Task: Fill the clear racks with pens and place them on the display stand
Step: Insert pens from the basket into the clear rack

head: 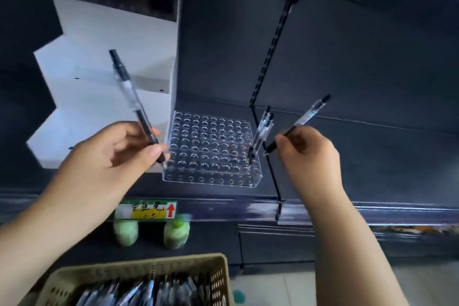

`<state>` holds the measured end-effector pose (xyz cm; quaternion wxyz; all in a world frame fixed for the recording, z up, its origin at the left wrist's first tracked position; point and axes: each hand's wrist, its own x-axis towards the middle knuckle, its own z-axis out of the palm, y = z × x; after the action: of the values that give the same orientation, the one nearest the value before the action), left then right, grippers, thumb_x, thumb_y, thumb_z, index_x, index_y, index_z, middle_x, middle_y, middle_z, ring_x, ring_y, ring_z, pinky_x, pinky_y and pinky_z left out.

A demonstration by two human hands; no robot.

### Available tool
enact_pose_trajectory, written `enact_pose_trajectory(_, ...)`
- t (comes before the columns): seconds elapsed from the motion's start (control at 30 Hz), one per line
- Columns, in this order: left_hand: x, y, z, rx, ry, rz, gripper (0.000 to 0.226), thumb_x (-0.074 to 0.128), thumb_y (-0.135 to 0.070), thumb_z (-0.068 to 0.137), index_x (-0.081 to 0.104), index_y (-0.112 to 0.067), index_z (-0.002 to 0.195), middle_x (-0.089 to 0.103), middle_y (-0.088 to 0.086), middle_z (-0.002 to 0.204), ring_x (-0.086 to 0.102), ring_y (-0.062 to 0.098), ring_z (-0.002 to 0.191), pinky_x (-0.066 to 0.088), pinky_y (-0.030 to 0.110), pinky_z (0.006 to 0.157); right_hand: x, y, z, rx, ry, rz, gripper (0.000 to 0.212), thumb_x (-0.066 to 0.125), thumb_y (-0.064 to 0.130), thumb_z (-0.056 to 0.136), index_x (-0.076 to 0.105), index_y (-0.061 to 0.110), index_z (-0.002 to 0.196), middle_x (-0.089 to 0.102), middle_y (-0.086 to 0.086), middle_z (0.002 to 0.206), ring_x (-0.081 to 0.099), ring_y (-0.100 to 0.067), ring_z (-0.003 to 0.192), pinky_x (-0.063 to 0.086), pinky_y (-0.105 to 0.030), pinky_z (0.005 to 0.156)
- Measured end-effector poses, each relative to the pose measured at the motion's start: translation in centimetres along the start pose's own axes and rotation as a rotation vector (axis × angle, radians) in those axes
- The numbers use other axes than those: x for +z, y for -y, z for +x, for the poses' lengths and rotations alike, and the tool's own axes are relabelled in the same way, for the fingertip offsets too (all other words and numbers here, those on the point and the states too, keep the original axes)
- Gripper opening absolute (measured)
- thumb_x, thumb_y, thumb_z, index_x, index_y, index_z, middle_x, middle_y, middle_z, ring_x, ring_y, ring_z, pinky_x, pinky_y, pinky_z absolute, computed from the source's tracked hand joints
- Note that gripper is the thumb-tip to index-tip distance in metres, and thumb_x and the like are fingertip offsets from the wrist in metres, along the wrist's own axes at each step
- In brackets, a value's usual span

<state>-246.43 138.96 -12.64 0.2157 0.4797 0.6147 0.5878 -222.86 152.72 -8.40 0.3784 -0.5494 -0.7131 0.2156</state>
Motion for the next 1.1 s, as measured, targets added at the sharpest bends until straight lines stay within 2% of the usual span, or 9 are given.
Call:
enact_pose_trajectory(0.17, 0.7, 3.7, -0.9, -0.028, -0.015, 0.008, 0.048, 0.062, -0.069, 0.073, 0.063, -0.036, 0.108, 0.072, -0.013, 0.099, 0.069, 0.007, 0.094, 0.050, 0.047, 0.082, 1.6, -1.1, 0.7, -0.051, 0.053, -0.151, 0.004, 0.063, 0.021, 0.087, 0.065, 0.019, 0.085, 0.053, 0.020, 0.063, 0.050, 0.004, 0.060, 0.034, 0.004, 0.056)
enact_pose_trajectory(0.3, 1.7, 4.0, -1.3, -0.035, 0.003, -0.013, 0.048, 0.062, -0.070, 0.072, 0.063, -0.037, 0.107, 0.072, -0.014, 0.099, 0.068, 0.006, 0.094, 0.052, 0.044, 0.077, 2.9, -1.4, 0.7, -0.073, 0.081, -0.237, 0.011, 0.064, 0.022, 0.086, 0.069, 0.013, 0.086, 0.061, 0.004, 0.069, 0.058, -0.016, 0.070, 0.035, -0.016, 0.059)
enact_pose_trajectory(0.43, 2.1, 4.1, -1.4, -0.043, 0.007, -0.026, 0.050, 0.061, -0.072, 0.069, 0.064, -0.040, 0.107, 0.072, -0.016, 0.098, 0.069, 0.003, 0.090, 0.056, 0.043, 0.066, 3.8, -1.7, 0.7, -0.026, 0.160, -0.316, 0.012, 0.064, 0.025, 0.086, 0.071, 0.015, 0.087, 0.068, -0.002, 0.077, 0.058, -0.018, 0.071, 0.033, -0.020, 0.058)
enact_pose_trajectory(0.5, 2.2, 4.2, -1.2, -0.035, 0.016, -0.035, 0.046, 0.060, -0.072, 0.070, 0.064, -0.043, 0.105, 0.071, -0.018, 0.099, 0.068, 0.002, 0.090, 0.057, 0.038, 0.064, 4.0, -1.8, 0.9, -0.007, 0.204, -0.371, 0.013, 0.064, 0.028, 0.086, 0.072, 0.017, 0.087, 0.069, -0.002, 0.075, 0.058, -0.018, 0.067, 0.033, -0.023, 0.047)
enact_pose_trajectory(0.63, 2.1, 4.7, -0.9, -0.004, 0.053, -0.027, 0.038, 0.061, -0.064, 0.077, 0.063, -0.042, 0.108, 0.070, -0.018, 0.102, 0.068, 0.001, 0.091, 0.057, 0.023, 0.060, 4.0, -1.8, 1.1, 0.062, 0.211, -0.370, 0.016, 0.067, 0.033, 0.084, 0.070, 0.020, 0.074, 0.065, 0.000, 0.063, 0.058, -0.013, 0.056, 0.038, -0.016, 0.044)
enact_pose_trajectory(0.7, 2.0, 5.0, -0.9, 0.003, 0.071, -0.026, 0.036, 0.061, -0.060, 0.079, 0.063, -0.040, 0.110, 0.070, -0.018, 0.103, 0.068, 0.001, 0.092, 0.055, 0.018, 0.060, 3.9, -1.8, 1.2, 0.091, 0.221, -0.366, 0.021, 0.068, 0.033, 0.083, 0.065, 0.022, 0.065, 0.061, 0.001, 0.056, 0.053, -0.009, 0.049, 0.032, -0.010, 0.034)
enact_pose_trajectory(0.83, 2.1, 5.0, -1.2, 0.008, 0.071, -0.023, 0.036, 0.062, -0.058, 0.080, 0.063, -0.039, 0.111, 0.070, -0.019, 0.103, 0.068, 0.000, 0.091, 0.052, 0.010, 0.059, 3.8, -1.7, 1.2, 0.105, 0.247, -0.358, 0.018, 0.068, 0.028, 0.084, 0.067, 0.021, 0.068, 0.059, 0.001, 0.057, 0.051, -0.008, 0.048, 0.037, -0.004, 0.042)
enact_pose_trajectory(0.93, 2.2, 4.6, -1.3, 0.003, 0.062, -0.031, 0.034, 0.061, -0.059, 0.079, 0.064, -0.041, 0.107, 0.070, -0.020, 0.100, 0.068, -0.001, 0.089, 0.049, 0.005, 0.059, 3.8, -1.5, 1.2, 0.105, 0.259, -0.395, 0.018, 0.065, 0.028, 0.086, 0.066, 0.019, 0.070, 0.057, 0.001, 0.057, 0.049, -0.009, 0.048, 0.032, -0.011, 0.033)
enact_pose_trajectory(1.1, 2.5, 3.8, -1.4, -0.025, 0.040, -0.047, 0.030, 0.063, -0.055, 0.073, 0.066, -0.044, 0.100, 0.071, -0.021, 0.096, 0.067, -0.003, 0.087, 0.051, 0.006, 0.062, 3.8, -1.6, 1.0, 0.103, 0.253, -0.421, 0.015, 0.065, 0.029, 0.086, 0.072, 0.017, 0.080, 0.057, 0.001, 0.057, 0.049, -0.009, 0.049, 0.031, -0.014, 0.041)
